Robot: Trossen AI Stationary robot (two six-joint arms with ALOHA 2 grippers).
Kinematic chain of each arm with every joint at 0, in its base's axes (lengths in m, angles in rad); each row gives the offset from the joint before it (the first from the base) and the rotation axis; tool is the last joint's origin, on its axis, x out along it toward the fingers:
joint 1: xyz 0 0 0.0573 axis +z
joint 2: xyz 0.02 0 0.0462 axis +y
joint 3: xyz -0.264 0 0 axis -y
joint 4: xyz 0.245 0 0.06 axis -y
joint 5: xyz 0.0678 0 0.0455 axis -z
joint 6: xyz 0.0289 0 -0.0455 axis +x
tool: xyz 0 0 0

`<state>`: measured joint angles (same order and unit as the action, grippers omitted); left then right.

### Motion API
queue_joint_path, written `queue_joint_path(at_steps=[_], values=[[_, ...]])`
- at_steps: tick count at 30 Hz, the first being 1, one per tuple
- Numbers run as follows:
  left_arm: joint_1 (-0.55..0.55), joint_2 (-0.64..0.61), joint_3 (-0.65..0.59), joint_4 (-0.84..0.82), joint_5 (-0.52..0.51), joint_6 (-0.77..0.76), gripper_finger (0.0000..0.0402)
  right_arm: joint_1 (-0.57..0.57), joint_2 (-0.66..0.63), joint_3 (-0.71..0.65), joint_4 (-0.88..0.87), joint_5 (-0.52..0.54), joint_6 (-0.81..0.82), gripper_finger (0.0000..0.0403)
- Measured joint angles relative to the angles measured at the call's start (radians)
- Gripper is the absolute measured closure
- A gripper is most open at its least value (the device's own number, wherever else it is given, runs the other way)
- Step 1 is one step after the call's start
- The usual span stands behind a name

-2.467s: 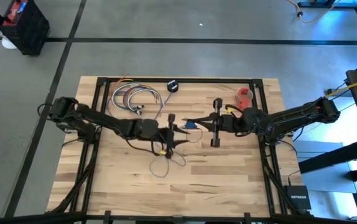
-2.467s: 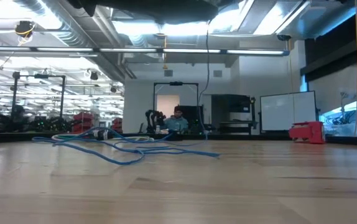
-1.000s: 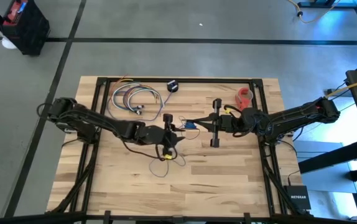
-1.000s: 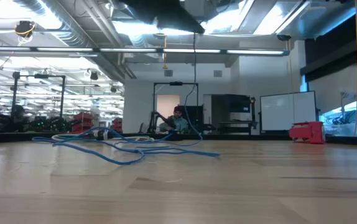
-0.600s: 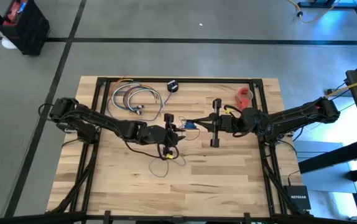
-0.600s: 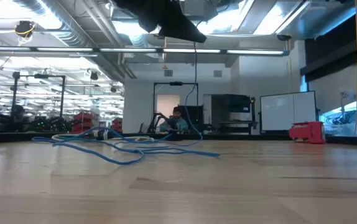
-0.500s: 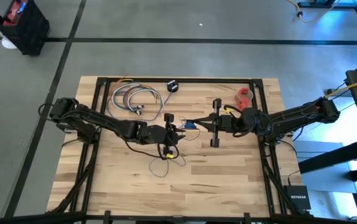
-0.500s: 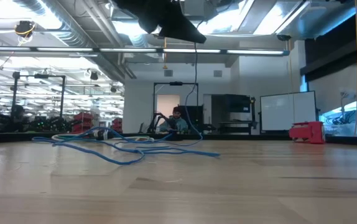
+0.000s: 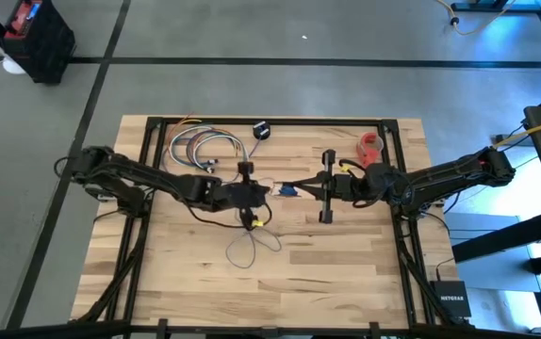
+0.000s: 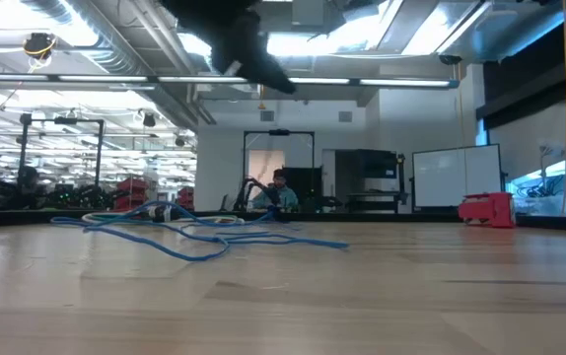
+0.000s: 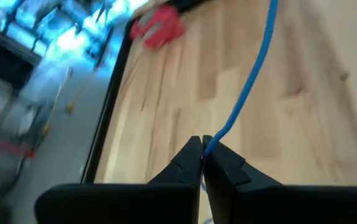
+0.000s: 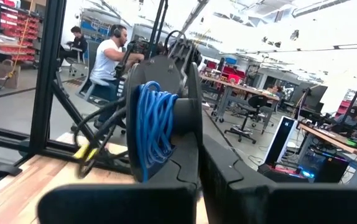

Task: Coil cords
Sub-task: Coil the blue wire onto the black spool

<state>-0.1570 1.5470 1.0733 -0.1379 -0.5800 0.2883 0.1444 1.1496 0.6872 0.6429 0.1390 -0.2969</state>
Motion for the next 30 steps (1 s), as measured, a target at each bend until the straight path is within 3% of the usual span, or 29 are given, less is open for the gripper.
queue_joint_path(at_steps=[4, 11, 20, 26, 30], values=[[-0.003, -0.073, 0.000, -0.128, -0.038, -0.106, 0.0399, 0.000, 0.000, 0.000, -0.024, 0.000, -0.009, 0.0397], [-0.039, -0.182, -0.008, -0.202, -0.040, -0.236, 0.0399, 0.000, 0.000, 0.000, -0.123, 0.008, -0.063, 0.0397], [-0.009, -0.299, -0.119, -0.139, -0.038, -0.286, 0.0399, 0.000, 0.000, 0.000, -0.199, 0.009, -0.083, 0.0397], [0.046, -0.372, -0.206, 0.004, -0.038, -0.336, 0.0399, -0.001, 0.000, 0.000, -0.227, 0.004, -0.101, 0.0397], [0.035, -0.391, -0.211, 0.053, -0.025, -0.365, 0.0398, 0.000, 0.000, 0.000, -0.286, 0.144, -0.156, 0.0397]])
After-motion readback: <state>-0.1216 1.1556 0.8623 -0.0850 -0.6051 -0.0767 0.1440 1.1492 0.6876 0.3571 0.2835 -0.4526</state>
